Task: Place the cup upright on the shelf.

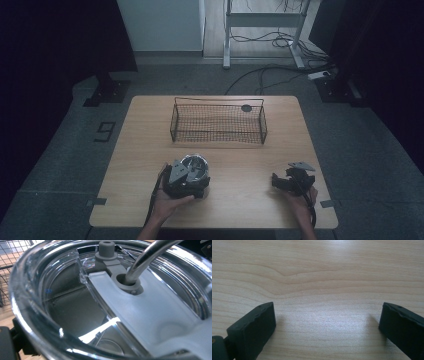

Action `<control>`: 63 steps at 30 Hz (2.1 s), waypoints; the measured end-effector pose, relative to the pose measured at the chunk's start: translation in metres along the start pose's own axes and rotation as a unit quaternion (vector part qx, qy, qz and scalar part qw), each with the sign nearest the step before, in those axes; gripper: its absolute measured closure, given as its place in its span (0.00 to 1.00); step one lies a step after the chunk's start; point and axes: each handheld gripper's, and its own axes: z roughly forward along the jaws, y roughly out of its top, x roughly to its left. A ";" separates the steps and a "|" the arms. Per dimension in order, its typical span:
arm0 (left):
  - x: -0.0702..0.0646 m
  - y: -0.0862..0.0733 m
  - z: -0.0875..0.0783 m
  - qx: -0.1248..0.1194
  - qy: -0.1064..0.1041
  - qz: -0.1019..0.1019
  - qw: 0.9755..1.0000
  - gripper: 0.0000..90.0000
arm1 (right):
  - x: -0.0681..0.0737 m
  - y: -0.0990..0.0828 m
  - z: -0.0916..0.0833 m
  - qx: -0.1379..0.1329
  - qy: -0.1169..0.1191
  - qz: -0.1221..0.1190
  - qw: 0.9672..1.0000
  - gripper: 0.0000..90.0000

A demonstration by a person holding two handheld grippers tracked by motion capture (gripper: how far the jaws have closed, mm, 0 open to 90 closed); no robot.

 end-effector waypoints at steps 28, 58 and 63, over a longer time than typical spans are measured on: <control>0.011 0.019 -0.023 -0.025 0.006 -0.007 1.000 0.04 | -0.001 0.000 0.000 -0.001 0.002 -0.001 1.000 0.01; 0.043 0.048 -0.005 -0.022 0.011 -0.030 0.999 0.04 | -0.001 0.000 0.000 -0.002 -0.001 0.001 1.000 0.02; 0.045 0.051 -0.003 -0.022 0.017 -0.032 0.999 0.04 | -0.001 0.000 0.000 -0.002 -0.001 0.000 1.000 0.02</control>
